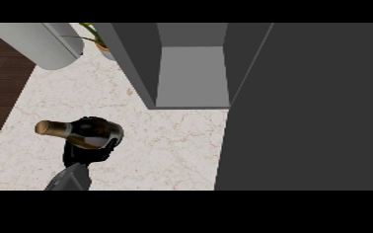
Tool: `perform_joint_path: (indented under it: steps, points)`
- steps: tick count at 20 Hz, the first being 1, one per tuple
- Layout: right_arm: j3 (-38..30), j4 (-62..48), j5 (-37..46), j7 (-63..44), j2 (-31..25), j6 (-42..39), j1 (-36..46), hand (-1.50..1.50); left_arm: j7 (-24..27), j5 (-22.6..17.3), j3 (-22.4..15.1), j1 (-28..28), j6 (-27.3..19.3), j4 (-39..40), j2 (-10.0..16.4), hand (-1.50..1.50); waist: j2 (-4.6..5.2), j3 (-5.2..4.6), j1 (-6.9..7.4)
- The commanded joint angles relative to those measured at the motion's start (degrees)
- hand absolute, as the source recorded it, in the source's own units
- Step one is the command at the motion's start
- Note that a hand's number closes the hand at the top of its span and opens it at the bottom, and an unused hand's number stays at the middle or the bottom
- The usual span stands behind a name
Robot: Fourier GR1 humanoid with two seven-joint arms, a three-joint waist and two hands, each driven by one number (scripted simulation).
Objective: Pick up the wine, place it into the cabinet and close the cabinet
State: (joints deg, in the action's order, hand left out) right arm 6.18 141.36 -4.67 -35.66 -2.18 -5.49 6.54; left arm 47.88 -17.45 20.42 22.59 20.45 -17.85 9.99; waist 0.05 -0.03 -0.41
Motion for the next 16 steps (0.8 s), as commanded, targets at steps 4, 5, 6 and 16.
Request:
perform_joint_path:
  steps: [4, 5, 6, 16]
  points:
    - [2.27, 6.07, -2.03, 0.27, 0.82, -1.13, -6.30, -1.50, -2.78, -1.03, -2.29, -1.55, 2.55, -5.15, -2.48, 1.50, -0.15, 0.04, 0.17]
    - [-1.88, 2.04, -4.02, -0.83, -0.35, -0.34, -0.19, -1.50, -5.18, -2.03, -2.76, -2.72, 2.11, -8.75, -3.25, 1.50, -0.18, 0.06, 0.56]
    - [1.21, 0.40, -2.13, 8.46, 1.70, -3.31, -8.09, -1.50, -0.61, -1.05, -2.64, -2.10, 3.65, -5.92, -3.10, 1.50, -0.04, 0.05, 0.10]
    - [2.35, 1.26, 0.53, 0.96, 1.70, 0.21, -2.40, -1.50, -11.88, -2.78, -9.34, -12.11, 1.73, -27.82, -7.87, 1.50, -0.33, 0.09, 0.95]
